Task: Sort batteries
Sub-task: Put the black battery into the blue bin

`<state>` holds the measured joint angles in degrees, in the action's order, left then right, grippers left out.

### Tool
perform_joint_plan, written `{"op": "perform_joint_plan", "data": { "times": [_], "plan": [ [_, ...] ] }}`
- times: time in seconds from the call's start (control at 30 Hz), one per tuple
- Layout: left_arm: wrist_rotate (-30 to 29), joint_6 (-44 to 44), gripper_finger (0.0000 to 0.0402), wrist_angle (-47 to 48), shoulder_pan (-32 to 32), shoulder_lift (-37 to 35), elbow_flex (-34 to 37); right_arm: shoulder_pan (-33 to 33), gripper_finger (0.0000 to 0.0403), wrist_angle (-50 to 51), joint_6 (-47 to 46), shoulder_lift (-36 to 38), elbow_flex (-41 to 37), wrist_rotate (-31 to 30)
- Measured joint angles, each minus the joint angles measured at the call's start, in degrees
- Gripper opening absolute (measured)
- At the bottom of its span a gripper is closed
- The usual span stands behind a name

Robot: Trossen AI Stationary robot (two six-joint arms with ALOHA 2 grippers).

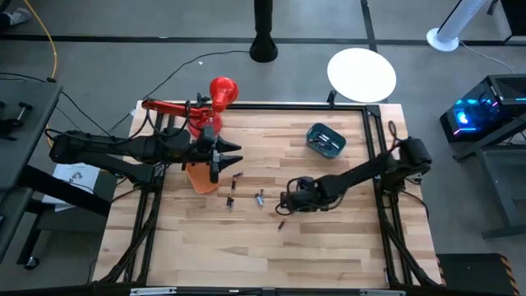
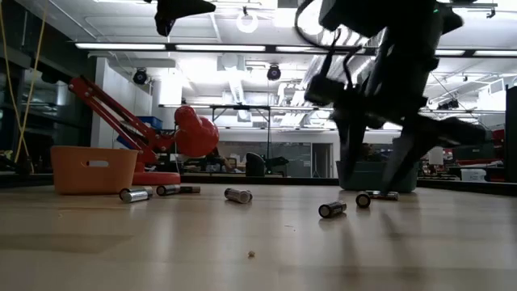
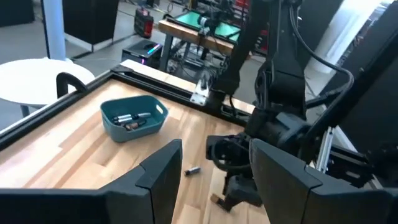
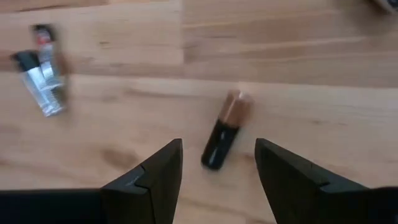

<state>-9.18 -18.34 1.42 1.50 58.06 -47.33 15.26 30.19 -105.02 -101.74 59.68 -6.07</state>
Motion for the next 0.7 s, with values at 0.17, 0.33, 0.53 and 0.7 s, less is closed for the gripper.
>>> {"op": "perform_joint_plan", "data": {
  "times": [0.17, 0.33, 0.53, 0.7],
  "plan": [
    [1.5, 0.0, 0.0179, 2.0, 0.0, 0.0, 0.0, -1.5, 0.0195, 5.4, 0.5, -5.6, 5.0, 1.0],
    [1.6, 0.0, 0.0179, 4.0, 0.0, 0.0, 0.0, -1.8, 0.0153, 10.9, 3.9, -10.1, 8.6, 1.9],
    [1.6, 0.1, 0.0179, 4.2, 0.1, 0.0, 0.0, -1.7, 0.0023, 20.6, 9.0, -8.0, 10.3, -0.6],
    [1.6, 1.1, 0.0179, 4.3, 0.0, 0.0, 0.0, -6.0, 0.0031, 31.0, 12.2, 1.9, 10.4, -10.3]
  ]
}}
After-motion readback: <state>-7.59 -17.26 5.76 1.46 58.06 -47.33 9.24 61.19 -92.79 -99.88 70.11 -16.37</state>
